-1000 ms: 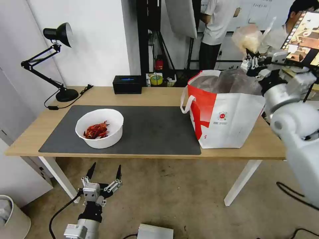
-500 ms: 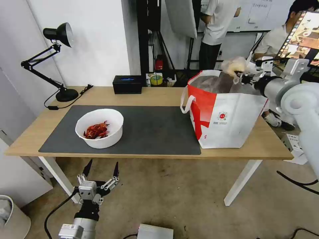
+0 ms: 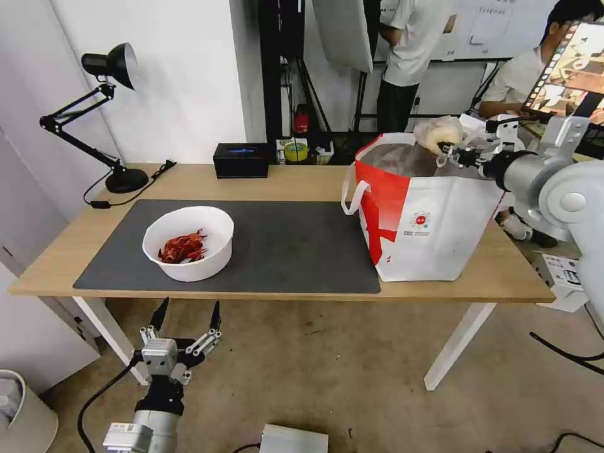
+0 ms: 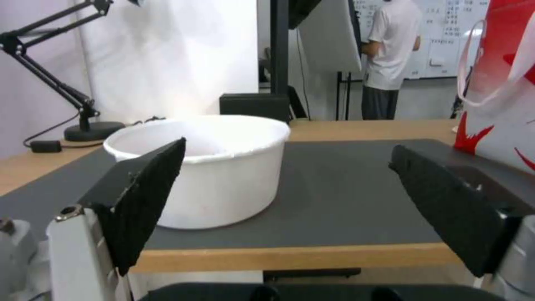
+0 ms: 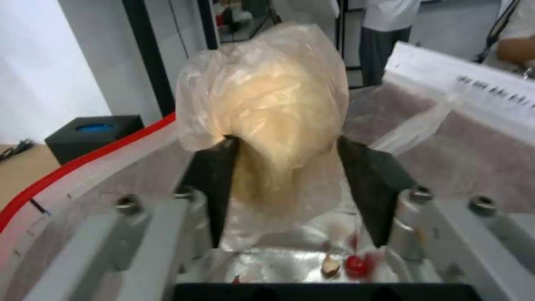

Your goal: Pick up the trash from the table and place it into the takeout bag.

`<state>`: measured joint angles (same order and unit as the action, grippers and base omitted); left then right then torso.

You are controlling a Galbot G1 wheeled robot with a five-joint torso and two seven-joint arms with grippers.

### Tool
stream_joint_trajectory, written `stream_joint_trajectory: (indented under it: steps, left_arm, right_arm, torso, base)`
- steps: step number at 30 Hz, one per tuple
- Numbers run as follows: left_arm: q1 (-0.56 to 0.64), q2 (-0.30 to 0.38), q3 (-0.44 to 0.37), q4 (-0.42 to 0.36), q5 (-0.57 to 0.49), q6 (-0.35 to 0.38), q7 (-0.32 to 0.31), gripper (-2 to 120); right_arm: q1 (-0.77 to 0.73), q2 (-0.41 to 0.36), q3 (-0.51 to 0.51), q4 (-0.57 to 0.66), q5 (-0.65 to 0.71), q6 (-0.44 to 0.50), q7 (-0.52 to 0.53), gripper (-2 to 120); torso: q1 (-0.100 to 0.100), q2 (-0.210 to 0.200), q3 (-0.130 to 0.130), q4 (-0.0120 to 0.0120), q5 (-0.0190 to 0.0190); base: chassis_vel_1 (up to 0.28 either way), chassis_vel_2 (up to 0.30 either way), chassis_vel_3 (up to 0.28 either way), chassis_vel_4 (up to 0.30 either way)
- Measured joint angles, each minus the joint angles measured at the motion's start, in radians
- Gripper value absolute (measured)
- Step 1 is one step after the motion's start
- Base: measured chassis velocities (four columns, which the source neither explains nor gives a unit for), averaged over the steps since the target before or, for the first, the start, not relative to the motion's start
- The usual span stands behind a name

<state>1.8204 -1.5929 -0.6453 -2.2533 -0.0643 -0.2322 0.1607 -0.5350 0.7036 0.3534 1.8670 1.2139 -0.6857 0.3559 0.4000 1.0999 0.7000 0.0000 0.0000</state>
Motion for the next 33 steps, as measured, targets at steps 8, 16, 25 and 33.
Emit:
stream_joint_trajectory:
  steps: [8, 16, 25, 33]
  left_arm:
    - [0.011, 0.0, -0.007, -0.024, 0.0, 0.003, -0.001, 100]
    - [0.027, 0.0, -0.008, -0.037, 0.003, 0.001, -0.001, 100]
    - [0.008, 0.0, -0.006, -0.022, 0.002, 0.005, -0.002, 100]
    - [-0.029, 0.01, -0.006, -0.003, -0.013, 0.035, -0.01, 100]
  right_arm:
    - [-0.017, -0.021, -0.003, 0.0, 0.005, 0.011, 0.002, 82]
    - [-0.055, 0.002, -0.004, 0.016, -0.038, 0.153, -0.033, 100]
    - [-0.187, 0.019, 0.009, 0.075, -0.211, 0.555, -0.226, 100]
    - [-0.278, 0.061, 0.01, 0.172, -0.302, 0.708, -0.256, 100]
  torso:
    - [0.0, 0.0, 0.0, 0.0, 0.0]
    - [0.0, 0.0, 0.0, 0.0001, -0.0001]
    - [0.0, 0.0, 0.0, -0.0001, 0.0]
    - [0.0, 0.0, 0.0, 0.0, -0.0002]
  base:
    - [0.0, 0.0, 0.0, 0.0]
    - [0.0, 0.0, 0.0, 0.0]
    - [0.0, 0.0, 0.0, 0.0]
    - [0.0, 0.0, 0.0, 0.0]
